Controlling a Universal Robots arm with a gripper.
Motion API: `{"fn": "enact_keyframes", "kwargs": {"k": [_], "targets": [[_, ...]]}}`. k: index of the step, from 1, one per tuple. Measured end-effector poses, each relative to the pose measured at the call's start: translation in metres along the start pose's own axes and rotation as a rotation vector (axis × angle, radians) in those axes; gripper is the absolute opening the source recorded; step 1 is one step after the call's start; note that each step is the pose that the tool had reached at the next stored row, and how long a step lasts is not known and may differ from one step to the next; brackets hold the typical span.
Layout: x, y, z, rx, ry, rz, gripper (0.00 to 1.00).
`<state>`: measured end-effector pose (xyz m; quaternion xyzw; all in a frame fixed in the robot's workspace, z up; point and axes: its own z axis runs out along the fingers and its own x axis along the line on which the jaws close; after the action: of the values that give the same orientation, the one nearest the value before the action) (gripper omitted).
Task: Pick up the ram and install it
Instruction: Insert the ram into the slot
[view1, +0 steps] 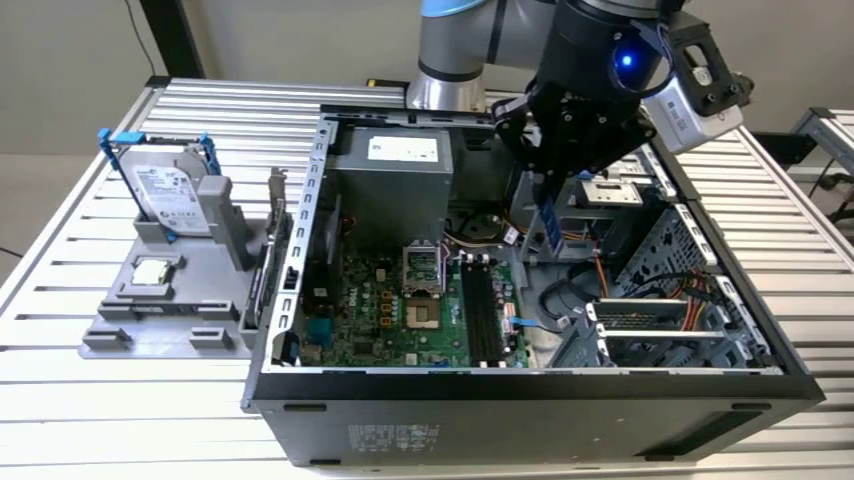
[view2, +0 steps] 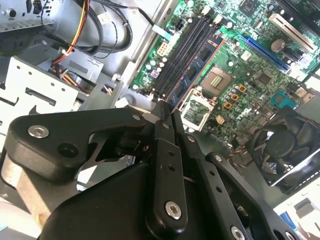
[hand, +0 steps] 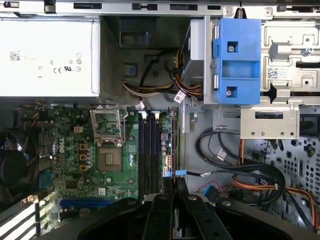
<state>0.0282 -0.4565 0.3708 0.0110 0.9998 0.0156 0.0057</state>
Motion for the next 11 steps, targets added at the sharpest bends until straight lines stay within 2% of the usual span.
{"fn": "enact_keyframes", "kwargs": {"k": [11], "targets": [[0.0000, -0.0001, 0.0034, -0.0003, -0.0001, 0.000, 0.00]]}}
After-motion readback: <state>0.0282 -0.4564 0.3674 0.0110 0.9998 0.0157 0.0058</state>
